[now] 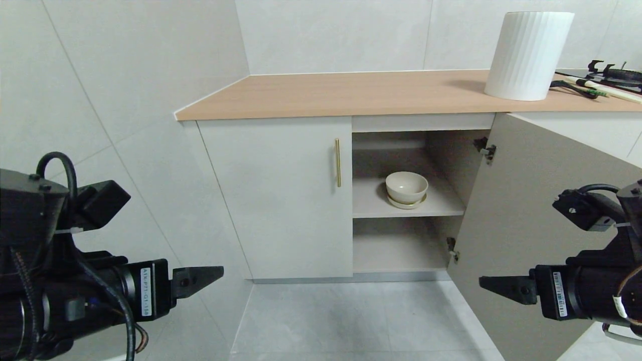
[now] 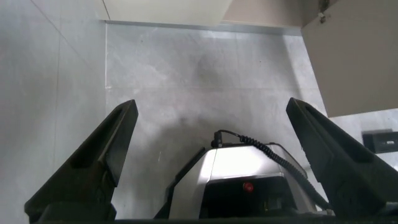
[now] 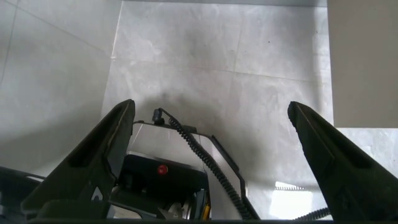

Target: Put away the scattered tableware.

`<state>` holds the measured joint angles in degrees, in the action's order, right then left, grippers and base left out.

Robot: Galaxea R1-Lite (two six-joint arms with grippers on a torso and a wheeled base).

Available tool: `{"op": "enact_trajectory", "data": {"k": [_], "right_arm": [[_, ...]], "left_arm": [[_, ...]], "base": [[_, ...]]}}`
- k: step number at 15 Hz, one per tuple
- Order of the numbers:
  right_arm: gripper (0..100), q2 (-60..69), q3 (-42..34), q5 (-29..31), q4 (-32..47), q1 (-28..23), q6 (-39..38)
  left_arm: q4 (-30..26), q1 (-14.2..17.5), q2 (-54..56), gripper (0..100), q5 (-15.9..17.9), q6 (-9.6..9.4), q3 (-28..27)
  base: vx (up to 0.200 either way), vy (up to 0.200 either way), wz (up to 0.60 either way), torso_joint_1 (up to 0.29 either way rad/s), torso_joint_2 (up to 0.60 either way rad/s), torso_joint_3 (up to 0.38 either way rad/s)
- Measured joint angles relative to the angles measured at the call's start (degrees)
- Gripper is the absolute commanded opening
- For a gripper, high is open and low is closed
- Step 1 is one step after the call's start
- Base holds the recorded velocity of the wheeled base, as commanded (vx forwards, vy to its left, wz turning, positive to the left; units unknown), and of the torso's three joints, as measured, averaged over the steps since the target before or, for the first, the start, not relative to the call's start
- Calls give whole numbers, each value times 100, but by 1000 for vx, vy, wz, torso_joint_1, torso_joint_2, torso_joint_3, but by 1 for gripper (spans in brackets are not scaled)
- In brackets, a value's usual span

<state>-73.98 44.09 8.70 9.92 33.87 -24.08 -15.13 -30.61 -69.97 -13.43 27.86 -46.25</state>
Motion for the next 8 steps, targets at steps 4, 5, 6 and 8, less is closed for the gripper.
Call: {"op": "enact_trajectory", "data": {"k": [4,5,6,8], "right_arm": [[100,9,-22,66,1,4,7],[100,15,-22,71,1,4,5],[100,21,-22,73,11,4,7],[100,34,-30,73,37,4,11]], "left_arm": [[7,2,0,100,-13,-71,4],[9,0,0,100,-17,-79,4],[7,0,0,100,-22,-82,4],[2,-6,0,100,-27,-88,4]], "base": [[0,0,0,0,0,0],[0,0,0,0,0,0],[0,-200,0,2,2,7],[0,-200,0,-5,2,0]]}}
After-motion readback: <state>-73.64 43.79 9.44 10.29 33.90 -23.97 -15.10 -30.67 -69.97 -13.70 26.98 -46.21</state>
